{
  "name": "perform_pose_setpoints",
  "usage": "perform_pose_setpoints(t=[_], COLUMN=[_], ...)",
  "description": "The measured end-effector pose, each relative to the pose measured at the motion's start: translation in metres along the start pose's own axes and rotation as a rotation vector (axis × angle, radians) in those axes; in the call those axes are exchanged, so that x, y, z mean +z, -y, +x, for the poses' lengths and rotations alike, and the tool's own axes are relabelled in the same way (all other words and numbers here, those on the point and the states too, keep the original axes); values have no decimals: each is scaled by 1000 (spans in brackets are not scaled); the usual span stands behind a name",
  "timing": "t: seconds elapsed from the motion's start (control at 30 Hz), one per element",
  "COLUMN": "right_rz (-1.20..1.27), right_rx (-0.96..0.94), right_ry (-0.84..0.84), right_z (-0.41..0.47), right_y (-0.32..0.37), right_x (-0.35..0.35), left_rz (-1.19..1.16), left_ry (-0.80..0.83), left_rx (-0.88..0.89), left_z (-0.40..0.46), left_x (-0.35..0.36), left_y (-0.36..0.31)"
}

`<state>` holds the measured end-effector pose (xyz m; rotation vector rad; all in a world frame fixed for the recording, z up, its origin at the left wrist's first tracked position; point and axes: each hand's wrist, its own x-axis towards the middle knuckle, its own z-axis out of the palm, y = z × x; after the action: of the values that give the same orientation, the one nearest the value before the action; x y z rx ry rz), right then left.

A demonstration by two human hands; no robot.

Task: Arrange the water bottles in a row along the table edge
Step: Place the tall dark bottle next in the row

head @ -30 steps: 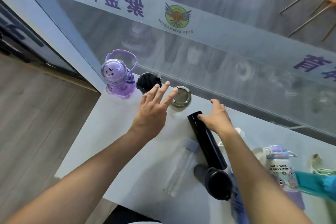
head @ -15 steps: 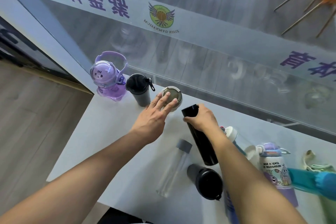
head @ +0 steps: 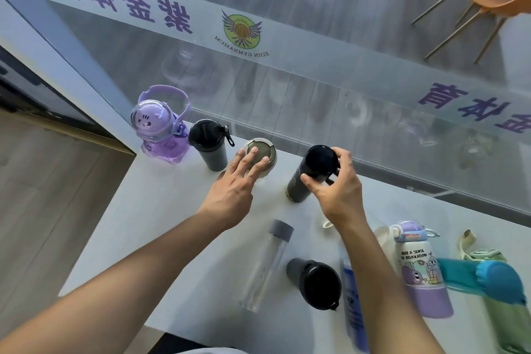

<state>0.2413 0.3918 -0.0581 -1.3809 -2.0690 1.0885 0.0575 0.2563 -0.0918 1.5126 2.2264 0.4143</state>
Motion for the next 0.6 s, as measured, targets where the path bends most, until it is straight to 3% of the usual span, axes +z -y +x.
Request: perform_pose_setpoints(t=[0.23, 0.6], right_rz=[61, 32], right_rx=[9, -16], right_ry=[-99, -95], right_z=[-17, -15], right_y=[-1, 1], right_x=[13, 21], left_rz=[-25, -39], left_ry=[-10, 4], left_rx=[-2, 13], left_z=[0, 0], left_x=[2, 2], left_y=[2, 6])
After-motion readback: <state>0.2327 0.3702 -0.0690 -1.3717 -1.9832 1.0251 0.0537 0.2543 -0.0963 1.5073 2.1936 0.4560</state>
